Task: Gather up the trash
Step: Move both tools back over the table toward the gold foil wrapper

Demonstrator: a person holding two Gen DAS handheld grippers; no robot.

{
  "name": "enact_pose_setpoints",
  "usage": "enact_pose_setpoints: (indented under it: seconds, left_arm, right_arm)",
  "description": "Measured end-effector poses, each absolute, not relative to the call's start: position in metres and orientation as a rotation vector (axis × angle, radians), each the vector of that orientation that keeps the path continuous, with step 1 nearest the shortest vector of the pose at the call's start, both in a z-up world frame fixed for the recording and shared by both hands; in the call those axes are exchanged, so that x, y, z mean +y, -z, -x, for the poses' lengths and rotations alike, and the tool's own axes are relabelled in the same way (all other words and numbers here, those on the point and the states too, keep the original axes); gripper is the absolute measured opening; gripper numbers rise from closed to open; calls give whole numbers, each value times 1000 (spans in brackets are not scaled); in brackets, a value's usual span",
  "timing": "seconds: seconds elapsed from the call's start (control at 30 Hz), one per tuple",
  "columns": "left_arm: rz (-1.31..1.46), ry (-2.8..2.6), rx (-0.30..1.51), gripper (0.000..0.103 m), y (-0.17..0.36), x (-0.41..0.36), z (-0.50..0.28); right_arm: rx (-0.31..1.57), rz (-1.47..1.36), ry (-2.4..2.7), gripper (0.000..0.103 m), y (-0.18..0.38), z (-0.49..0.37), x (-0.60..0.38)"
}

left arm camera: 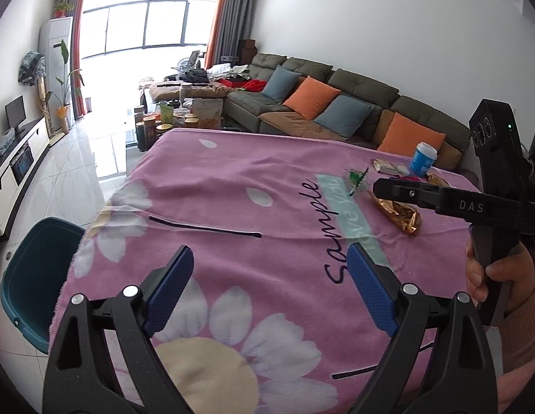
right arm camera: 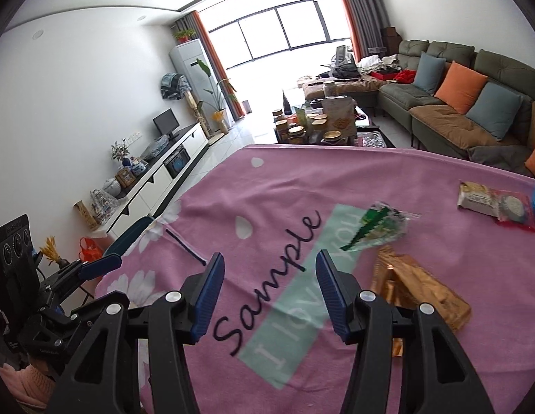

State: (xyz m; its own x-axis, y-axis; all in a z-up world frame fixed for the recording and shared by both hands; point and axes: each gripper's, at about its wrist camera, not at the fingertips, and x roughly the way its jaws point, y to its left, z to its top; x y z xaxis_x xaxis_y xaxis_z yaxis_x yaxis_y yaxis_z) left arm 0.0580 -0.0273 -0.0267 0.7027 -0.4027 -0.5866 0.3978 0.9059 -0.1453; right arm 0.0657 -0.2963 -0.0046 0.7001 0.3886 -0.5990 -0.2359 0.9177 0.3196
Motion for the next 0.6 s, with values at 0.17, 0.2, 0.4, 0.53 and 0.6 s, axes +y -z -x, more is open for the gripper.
enact_pose_setpoints:
  seconds: [0.17, 0.2, 0.4, 0.53, 0.6]
  left_arm:
    - [-33, 534, 667, 89, 28, -71, -64]
    - [-38, 549, 671, 88, 29, -77, -65]
    - [-68, 620, 691, 86, 33, -117, -71]
    - [-88, 648, 709, 84, 38, -135, -72]
    - [-95, 657, 718, 84, 40, -142, -74]
  right_arm:
    - [709, -264, -249, 53, 11, -64, -341]
    - [712, -269, -228, 53, 14, -63, -350]
    - [737, -328, -166, 53, 33, -64, -387]
    - [771, -359, -156, 51, 48, -69, -400]
    - [788, -361, -162, 49, 52, -72, -402]
